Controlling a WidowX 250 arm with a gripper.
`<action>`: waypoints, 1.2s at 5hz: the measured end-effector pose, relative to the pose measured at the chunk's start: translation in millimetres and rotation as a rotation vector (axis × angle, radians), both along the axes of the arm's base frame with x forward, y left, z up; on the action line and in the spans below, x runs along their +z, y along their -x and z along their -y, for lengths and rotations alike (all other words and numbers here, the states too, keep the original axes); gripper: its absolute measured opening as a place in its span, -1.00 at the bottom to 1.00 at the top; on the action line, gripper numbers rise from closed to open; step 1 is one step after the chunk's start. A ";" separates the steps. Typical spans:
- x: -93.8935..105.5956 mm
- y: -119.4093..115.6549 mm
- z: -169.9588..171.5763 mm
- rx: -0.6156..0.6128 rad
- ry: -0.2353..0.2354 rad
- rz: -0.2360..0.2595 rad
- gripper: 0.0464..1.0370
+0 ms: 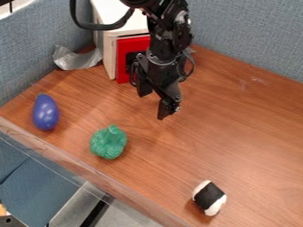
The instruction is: Close the drawer
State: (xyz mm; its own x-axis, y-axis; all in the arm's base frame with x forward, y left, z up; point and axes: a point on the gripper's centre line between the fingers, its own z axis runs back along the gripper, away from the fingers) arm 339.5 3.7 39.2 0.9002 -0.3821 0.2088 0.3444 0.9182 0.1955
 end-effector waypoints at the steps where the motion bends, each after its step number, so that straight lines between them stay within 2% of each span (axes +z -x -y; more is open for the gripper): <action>1: 2.3 -4.0 -5.1 0.012 0.000 0.015 0.93; 2: 6.4 -10.1 -11.6 0.025 -0.007 0.031 0.93; 6: 6.0 -15.5 -18.0 0.032 -0.031 0.031 0.93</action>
State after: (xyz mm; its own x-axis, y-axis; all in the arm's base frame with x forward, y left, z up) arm 355.0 21.7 45.2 0.9054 -0.3598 0.2252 0.3081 0.9220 0.2344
